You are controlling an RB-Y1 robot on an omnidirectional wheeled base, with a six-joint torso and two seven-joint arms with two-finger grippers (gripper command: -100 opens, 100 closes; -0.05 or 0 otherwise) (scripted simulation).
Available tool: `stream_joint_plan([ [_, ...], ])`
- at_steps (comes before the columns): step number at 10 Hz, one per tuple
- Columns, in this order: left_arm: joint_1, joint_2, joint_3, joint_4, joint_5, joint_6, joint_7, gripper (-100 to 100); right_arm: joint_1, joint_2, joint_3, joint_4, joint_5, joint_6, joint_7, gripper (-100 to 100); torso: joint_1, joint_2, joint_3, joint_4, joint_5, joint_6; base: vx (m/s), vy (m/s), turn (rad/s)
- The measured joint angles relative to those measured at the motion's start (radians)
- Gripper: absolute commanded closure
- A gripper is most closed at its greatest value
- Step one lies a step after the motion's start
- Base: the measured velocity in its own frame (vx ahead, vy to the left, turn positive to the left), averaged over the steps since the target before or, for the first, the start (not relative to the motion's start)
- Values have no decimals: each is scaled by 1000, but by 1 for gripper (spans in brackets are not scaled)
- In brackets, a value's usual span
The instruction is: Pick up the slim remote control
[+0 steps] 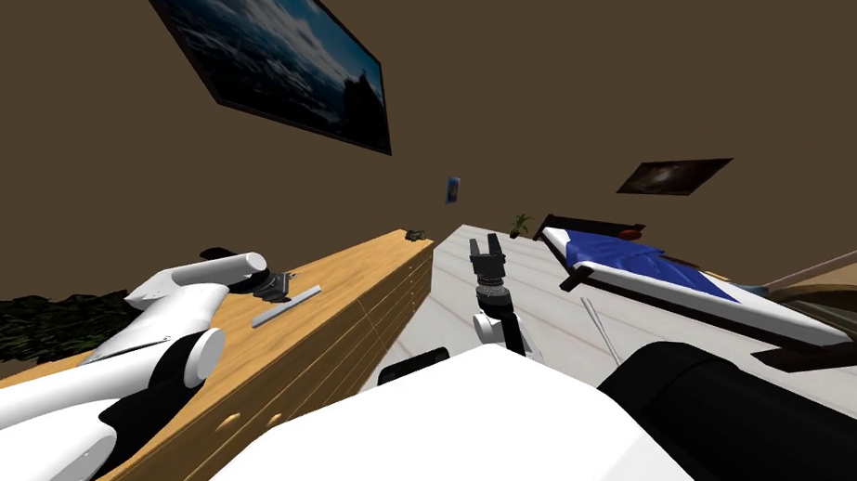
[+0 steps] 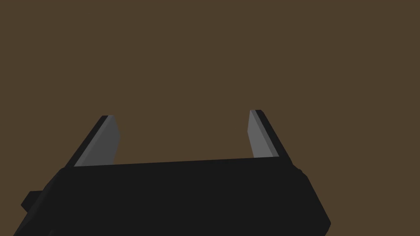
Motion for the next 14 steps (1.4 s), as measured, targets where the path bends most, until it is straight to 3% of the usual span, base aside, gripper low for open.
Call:
stream_joint_plan([
  [5, -12, 30, 17, 78, -2, 134, 15, -100, 0, 0, 0, 0, 0, 0, 0, 0, 1, -1, -1, 0, 0, 0, 62, 31, -30],
  [7, -42, 42, 16, 149, -9, 162, 15, -100, 0, 0, 0, 0, 0, 0, 0, 0, 1, -1, -1, 0, 0, 0, 67, 45, -41],
  [8, -69, 55, 14, 221, -14, 175, 11, -100, 0, 0, 0, 0, 0, 0, 0, 0, 2, -2, -1, -1, 0, 0, 72, 33, -20],
  [9, -54, 53, 19, 205, -13, 201, 17, -100, 0, 0, 0, 0, 0, 0, 0, 0, 1, -2, -1, -1, 0, 0, 70, 26, -19],
  [10, -66, 59, 18, 251, -16, 209, 16, -100, 0, 0, 0, 0, 0, 0, 0, 0, 0, -2, -1, -1, 0, 0, 50, 15, -13],
  [12, -54, 63, 24, 253, -16, 241, 20, -100, 0, 0, 0, 0, 0, 0, 0, 0, 0, 0, 0, 0, 0, 0, 52, 25, -23],
  [14, -65, 69, 23, 299, -22, 271, 21, -100, 0, 0, 0, 0, 0, 0, 0, 0, 1, -1, -1, 0, 0, 0, 56, 36, -18],
])
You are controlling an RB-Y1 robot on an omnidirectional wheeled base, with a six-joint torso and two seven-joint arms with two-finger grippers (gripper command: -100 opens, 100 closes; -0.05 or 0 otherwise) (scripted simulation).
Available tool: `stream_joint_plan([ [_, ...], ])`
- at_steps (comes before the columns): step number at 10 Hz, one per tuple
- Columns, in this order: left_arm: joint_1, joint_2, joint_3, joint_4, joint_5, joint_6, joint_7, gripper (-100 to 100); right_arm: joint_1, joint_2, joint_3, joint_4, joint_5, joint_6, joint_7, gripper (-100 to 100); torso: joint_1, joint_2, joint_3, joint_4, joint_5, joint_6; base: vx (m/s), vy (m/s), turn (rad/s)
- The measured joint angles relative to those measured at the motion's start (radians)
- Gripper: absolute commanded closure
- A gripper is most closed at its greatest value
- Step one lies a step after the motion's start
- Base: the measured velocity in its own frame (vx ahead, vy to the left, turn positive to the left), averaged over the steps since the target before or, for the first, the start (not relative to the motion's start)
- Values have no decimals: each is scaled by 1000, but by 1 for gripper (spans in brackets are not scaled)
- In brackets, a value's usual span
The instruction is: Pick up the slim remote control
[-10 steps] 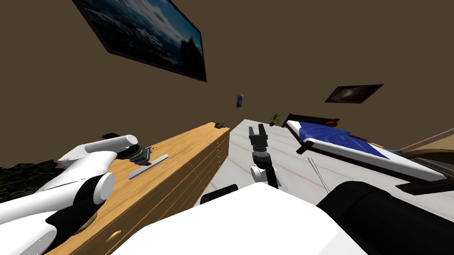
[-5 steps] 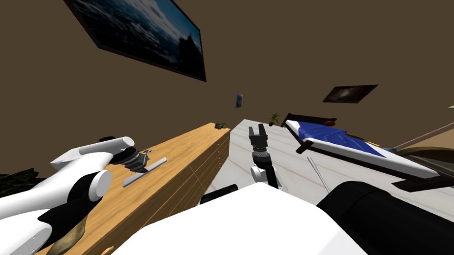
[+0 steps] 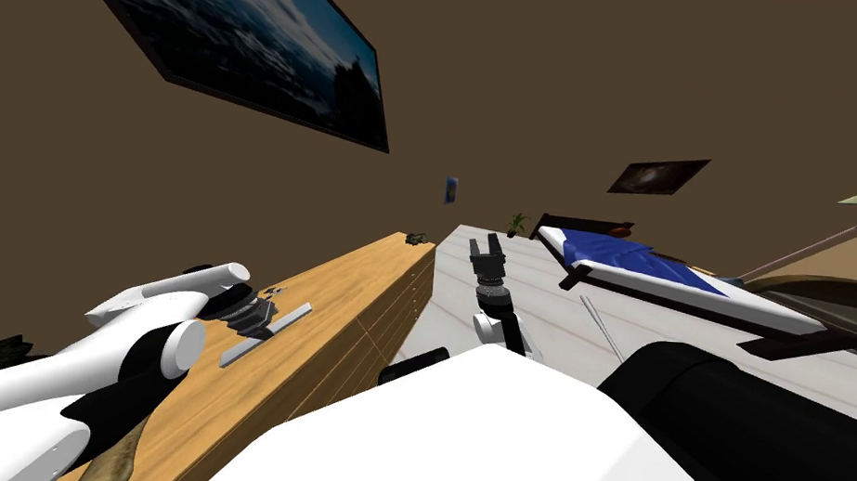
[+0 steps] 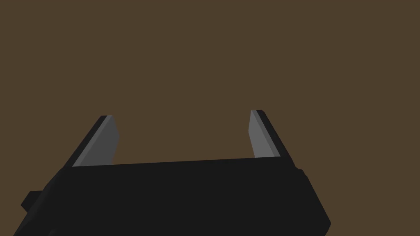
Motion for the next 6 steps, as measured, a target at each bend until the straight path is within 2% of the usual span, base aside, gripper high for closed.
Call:
stream_joint_plan([
  [1, 19, -4, 5, -18, 2, 18, 5, -100, 0, 0, 0, 0, 0, 0, 0, 0, 0, 0, 0, 0, 0, 0, 21, 12, -1],
  [2, 21, -4, 5, -20, 3, 22, 6, 0, 0, 0, 0, 0, 0, 0, 0, 0, -2, 2, 1, 0, 0, 0, 0, 0, 0],
  [3, 21, -4, 5, -20, 2, 22, 6, -100, 0, 0, 0, 0, 0, 0, 0, 0, -2, 3, 2, 1, -1, 0, -48, 40, -240],
  [4, 37, -10, 10, -35, 3, 21, 21, -100, 0, 0, 0, 0, 0, 0, 0, 0, -1, 6, 3, 1, 0, 1, -65, 63, -113],
  [6, 33, -15, 10, -6, 0, -5, 38, -100, 0, 0, 0, 0, 0, 0, 0, 0, 1, 8, 5, 2, 0, 0, -64, 63, -126],
])
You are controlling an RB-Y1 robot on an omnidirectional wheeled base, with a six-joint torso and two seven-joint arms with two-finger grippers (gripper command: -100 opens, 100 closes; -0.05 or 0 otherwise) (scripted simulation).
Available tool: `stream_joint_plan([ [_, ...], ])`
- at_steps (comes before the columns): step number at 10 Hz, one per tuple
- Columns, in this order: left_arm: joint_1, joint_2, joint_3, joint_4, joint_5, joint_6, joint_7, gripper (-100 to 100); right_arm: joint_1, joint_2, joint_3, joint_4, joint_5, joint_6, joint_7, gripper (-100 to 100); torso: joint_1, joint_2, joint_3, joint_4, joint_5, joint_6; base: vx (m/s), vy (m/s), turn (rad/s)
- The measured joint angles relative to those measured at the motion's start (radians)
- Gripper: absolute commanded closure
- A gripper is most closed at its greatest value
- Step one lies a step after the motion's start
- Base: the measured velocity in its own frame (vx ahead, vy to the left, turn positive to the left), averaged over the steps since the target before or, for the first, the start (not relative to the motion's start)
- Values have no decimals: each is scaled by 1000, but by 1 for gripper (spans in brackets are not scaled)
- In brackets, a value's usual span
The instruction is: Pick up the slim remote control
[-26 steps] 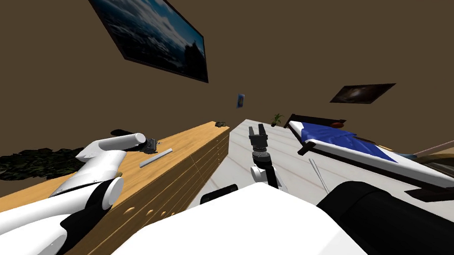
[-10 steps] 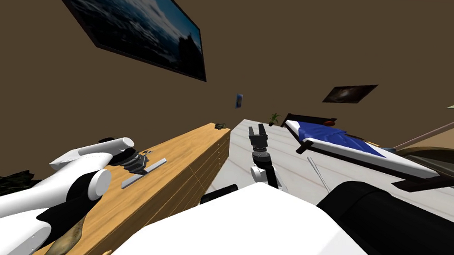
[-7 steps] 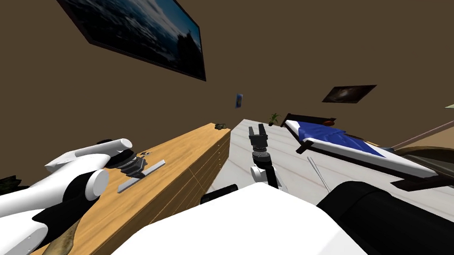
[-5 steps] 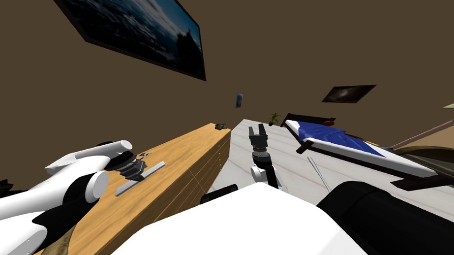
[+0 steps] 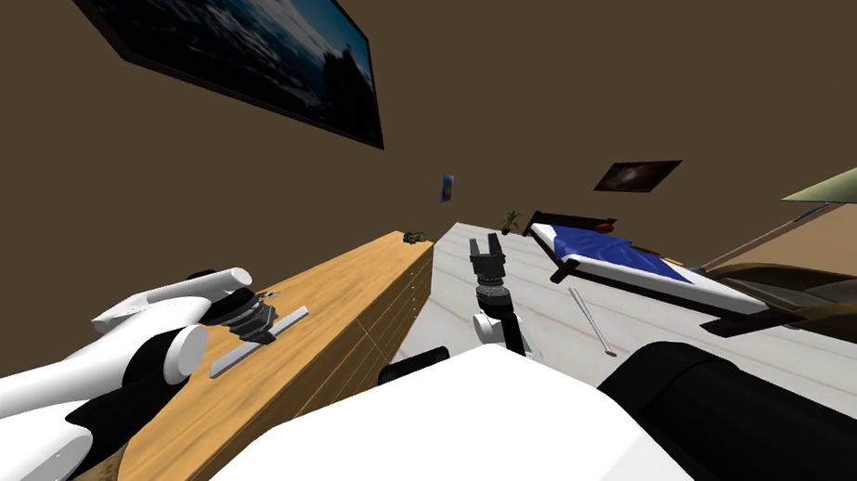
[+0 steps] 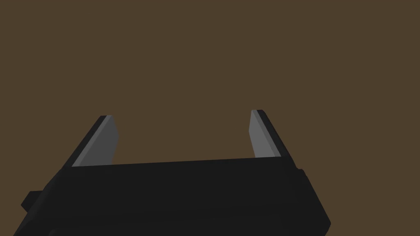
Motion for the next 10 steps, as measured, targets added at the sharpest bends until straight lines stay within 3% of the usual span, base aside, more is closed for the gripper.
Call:
stream_joint_plan([
  [1, 11, -8, 3, 0, -1, -14, 16, -100, 0, 0, 0, 0, 0, 0, 0, 0, 0, 0, 0, 0, 0, 1, -27, 33, -52],
  [2, 13, -10, 3, -1, -1, -17, 21, 100, 0, 0, 0, 0, 0, 0, 0, 0, -1, -2, -1, 0, 0, 0, -6, 5, 12],
  [6, 13, -9, 4, 0, -1, -16, 22, 100, 0, 0, 0, 0, 0, 0, 0, 0, -4, -4, -2, -1, -1, 1, 0, 0, 0],
  [7, 13, -9, 4, 0, -1, -16, 21, 0, 0, 0, 0, 0, 0, 0, 0, 0, -4, -4, -2, -1, -1, 0, 0, 0, 0],
  [8, 13, -9, 4, 0, -1, -16, 21, 100, 0, 0, 0, 0, 0, 0, 0, 0, -4, -4, -2, -1, -1, 0, 55, -48, 219],
  [9, 0, -4, 0, 9, -1, -13, 7, 100, 0, 0, 0, 0, 0, 0, 0, 0, -6, -6, -3, -1, -2, -2, 93, -92, 245],
  [10, 8, -2, 0, -23, 2, 10, -4, 100, 0, 0, 0, 0, 0, 0, 0, 0, -9, -8, -4, -1, -3, -1, 82, -81, 165],
])
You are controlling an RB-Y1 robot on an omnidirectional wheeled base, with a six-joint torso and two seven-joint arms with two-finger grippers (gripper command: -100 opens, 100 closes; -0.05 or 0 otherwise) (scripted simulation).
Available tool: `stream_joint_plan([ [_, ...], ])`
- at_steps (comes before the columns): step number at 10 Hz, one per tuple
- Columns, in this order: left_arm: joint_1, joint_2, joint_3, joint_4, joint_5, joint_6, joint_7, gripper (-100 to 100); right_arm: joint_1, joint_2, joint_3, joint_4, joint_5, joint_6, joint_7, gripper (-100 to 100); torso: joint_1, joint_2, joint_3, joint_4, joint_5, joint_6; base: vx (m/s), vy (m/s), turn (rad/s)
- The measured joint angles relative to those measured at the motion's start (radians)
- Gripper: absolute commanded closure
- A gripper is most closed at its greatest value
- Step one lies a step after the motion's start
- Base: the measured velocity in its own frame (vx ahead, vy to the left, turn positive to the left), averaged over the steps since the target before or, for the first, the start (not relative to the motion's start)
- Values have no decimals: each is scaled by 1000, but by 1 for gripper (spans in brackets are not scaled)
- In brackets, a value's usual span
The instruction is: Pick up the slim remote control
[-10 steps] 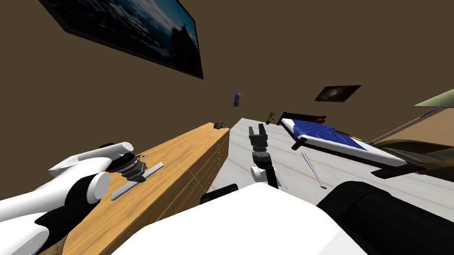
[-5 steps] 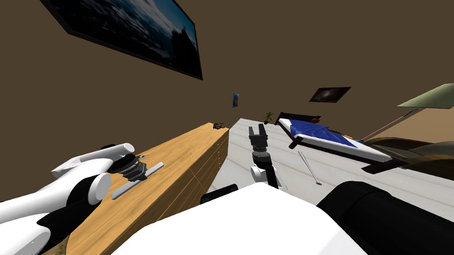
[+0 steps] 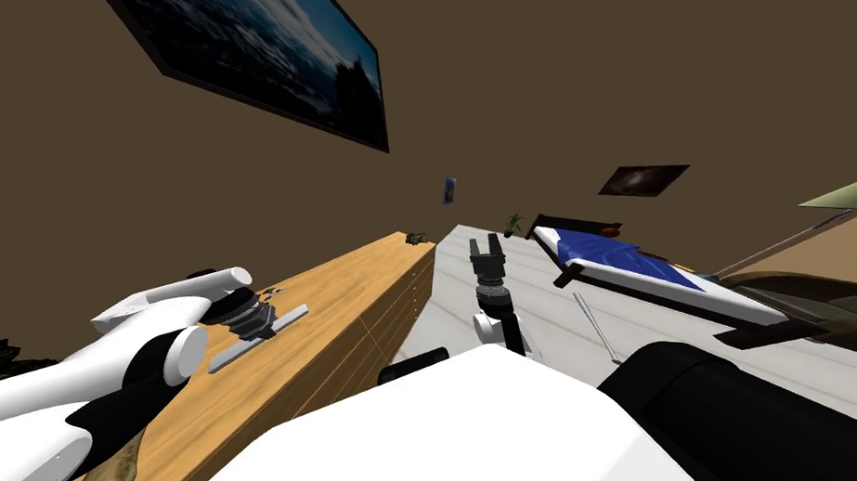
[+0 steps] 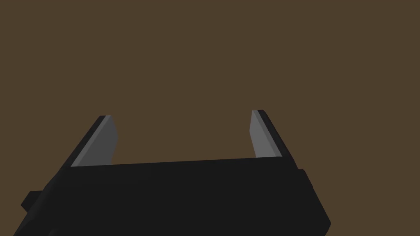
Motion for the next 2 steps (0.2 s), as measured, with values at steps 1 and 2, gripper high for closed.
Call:
stream_joint_plan([
  [1, -2, 5, -1, -14, 2, 19, -12, 100, 0, 0, 0, 0, 0, 0, 0, 0, -1, 0, 0, 0, 0, 1, 32, -32, 35],
  [2, -3, 6, -1, -15, 2, 22, -15, 0, 0, 0, 0, 0, 0, 0, 0, 0, 2, 1, 0, 0, 1, 2, 5, -7, -5],
])
